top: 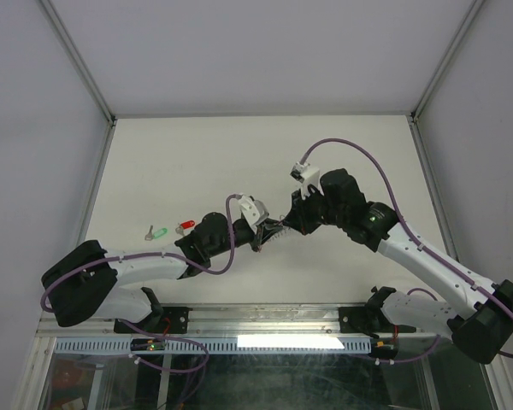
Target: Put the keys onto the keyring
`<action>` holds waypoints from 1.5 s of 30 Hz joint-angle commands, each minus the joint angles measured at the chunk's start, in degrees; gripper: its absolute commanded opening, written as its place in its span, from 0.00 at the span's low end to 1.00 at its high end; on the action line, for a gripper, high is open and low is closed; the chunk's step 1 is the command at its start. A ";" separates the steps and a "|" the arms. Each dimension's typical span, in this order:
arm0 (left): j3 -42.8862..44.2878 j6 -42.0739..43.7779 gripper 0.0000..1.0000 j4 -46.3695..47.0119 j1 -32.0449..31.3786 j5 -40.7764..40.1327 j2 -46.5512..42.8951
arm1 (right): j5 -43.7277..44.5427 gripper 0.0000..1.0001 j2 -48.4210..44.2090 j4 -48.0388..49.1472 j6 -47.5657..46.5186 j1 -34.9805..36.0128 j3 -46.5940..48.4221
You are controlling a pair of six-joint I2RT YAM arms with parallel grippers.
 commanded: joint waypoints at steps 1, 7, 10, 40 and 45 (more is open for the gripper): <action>2.11 2.52 0.00 -2.33 -0.41 -3.99 -2.15 | -1.48 0.00 -1.06 0.59 -0.17 0.23 4.80; 2.50 3.37 0.00 -4.39 -0.48 -5.91 -2.96 | -1.31 0.00 -0.31 -3.76 -0.80 0.23 6.71; 2.47 3.78 0.00 -4.75 -0.48 -6.72 -3.49 | -0.86 0.00 0.47 -6.23 -1.59 0.23 7.68; 1.93 4.29 0.00 -6.04 -0.99 -6.23 -4.60 | -5.55 0.00 4.45 0.07 5.97 0.23 11.83; 1.93 4.19 0.00 -5.99 -1.00 -5.99 -4.51 | -0.96 0.00 4.15 -0.68 5.20 0.21 11.32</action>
